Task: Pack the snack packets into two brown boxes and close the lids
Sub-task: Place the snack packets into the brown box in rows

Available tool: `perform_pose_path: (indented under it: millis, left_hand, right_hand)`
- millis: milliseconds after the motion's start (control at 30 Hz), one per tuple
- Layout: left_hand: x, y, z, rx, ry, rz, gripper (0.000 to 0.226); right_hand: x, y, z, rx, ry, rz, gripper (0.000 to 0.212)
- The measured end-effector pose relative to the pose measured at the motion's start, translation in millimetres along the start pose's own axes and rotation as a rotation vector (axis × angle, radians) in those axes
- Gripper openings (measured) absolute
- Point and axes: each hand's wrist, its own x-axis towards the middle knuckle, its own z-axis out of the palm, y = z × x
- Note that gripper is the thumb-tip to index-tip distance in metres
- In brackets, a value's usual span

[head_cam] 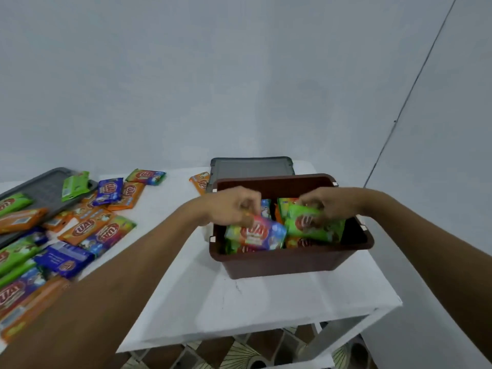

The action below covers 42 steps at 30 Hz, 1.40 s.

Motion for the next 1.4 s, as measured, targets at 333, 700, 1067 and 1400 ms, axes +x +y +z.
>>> perform_pose_path:
  millis: [333, 700, 1067, 1400]
  left_hand:
    - [6.7, 0.9, 20.5, 0.646, -0.103, -0.022, 0.029]
    - [2.2, 2.6, 26.1, 0.618, -0.105, -0.043, 0.030]
    - [4.8, -0.7, 25.8, 0.669, -0.129, -0.037, 0.033]
    - [2.6, -15.3, 23.7, 0.687, -0.043, 0.026, 0.034]
  right_hand:
    - [8.0, 12.3, 20.0, -0.157, -0.098, -0.031, 0.040]
    - [6.1, 16.3, 25.2, -0.132, -0.035, -0.056, 0.036]
    - [2.2, 18.6, 32.0, -0.177, 0.045, -0.082, 0.036]
    - [3.9, 20.9, 31.2, -0.131, 0.096, -0.109, 0.031]
